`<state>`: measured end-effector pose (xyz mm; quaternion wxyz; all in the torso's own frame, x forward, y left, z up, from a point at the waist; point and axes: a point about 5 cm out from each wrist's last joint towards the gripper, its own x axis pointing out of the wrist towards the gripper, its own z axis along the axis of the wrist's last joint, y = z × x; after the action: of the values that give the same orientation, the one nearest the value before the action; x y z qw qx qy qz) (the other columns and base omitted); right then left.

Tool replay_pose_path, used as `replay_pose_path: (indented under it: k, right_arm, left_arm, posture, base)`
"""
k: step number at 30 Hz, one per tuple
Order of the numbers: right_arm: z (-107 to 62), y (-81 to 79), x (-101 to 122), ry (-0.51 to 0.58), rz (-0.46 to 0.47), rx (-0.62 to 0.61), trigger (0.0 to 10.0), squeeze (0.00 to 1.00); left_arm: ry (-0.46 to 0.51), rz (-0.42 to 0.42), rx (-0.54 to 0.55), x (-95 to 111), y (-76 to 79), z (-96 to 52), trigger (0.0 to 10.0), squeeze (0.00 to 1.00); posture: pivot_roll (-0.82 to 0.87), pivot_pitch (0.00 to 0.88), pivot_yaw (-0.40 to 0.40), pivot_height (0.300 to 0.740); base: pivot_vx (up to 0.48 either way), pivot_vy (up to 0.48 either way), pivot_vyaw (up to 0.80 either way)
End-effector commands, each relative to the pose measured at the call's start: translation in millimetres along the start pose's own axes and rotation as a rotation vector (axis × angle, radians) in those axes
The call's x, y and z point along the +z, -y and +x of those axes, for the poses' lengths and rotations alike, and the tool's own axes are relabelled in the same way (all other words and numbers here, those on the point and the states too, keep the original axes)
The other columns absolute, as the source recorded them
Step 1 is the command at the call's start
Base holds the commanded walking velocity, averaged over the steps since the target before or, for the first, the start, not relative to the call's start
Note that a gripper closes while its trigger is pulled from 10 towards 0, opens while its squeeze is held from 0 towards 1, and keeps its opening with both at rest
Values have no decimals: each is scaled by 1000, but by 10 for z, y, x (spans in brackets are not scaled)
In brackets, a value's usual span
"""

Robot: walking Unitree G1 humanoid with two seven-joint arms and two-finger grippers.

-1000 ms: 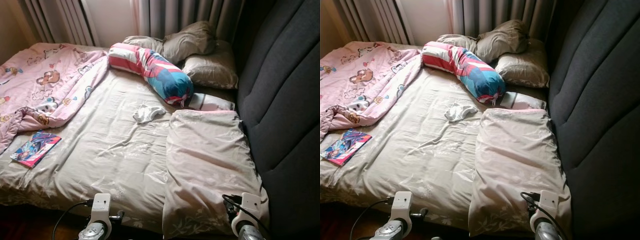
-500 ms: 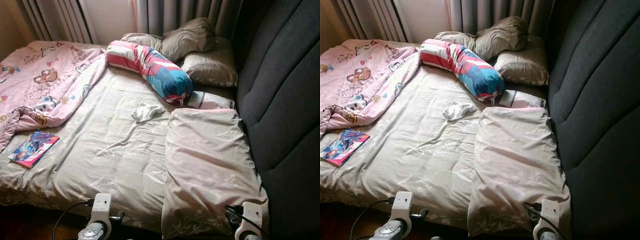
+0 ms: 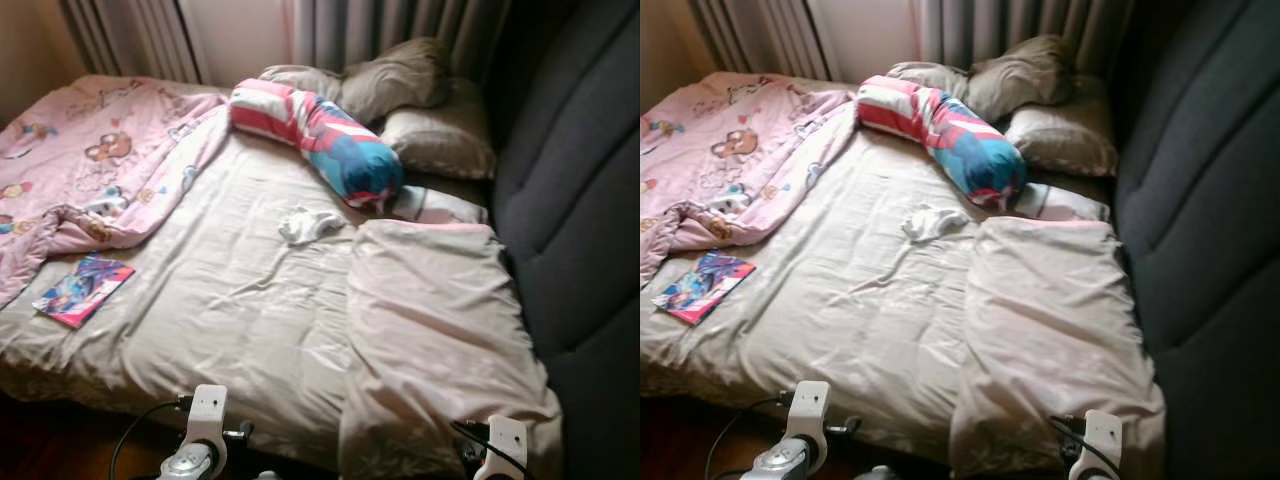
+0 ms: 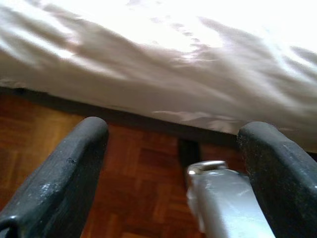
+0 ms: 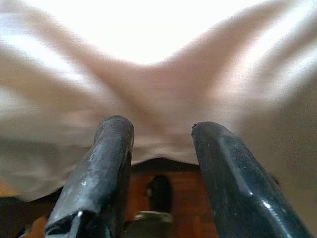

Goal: Clean up the room

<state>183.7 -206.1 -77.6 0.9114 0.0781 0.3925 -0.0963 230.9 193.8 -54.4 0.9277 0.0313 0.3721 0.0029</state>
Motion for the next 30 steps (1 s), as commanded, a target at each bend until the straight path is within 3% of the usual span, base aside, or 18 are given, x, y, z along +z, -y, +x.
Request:
replay_pose_path:
  k: [1,9,15,21,30]
  right_arm:
    - [-16,14,-57,-22,-17,5,10000,0]
    - [-22,66,-56,-17,-6,-24,10000,0]
    - [-26,50,-77,-27,-24,-10,10000,0]
    - [-25,39,-82,-29,-28,-10,10000,0]
    - [-23,55,-64,-16,-2,-42,10000,0]
  left_arm:
    - [-3,-5,-8,5,23,5,10000,0]
    - [3,-10,-6,23,27,9,10000,0]
    - [2,-17,-4,24,26,10,10000,0]
    - [6,-26,1,34,17,11,10000,0]
    - [6,-18,-9,40,34,14,10000,0]
  posture:
    - [68,158,-15,740]
    - [68,163,-15,740]
    - [67,169,-17,740]
    - [69,171,-17,740]
    - [67,180,-15,740]
  base:
    - [0,480,0]
    - [0,480,770]
    - [0,480,0]
    - [0,480,778]
    - [0,480,0]
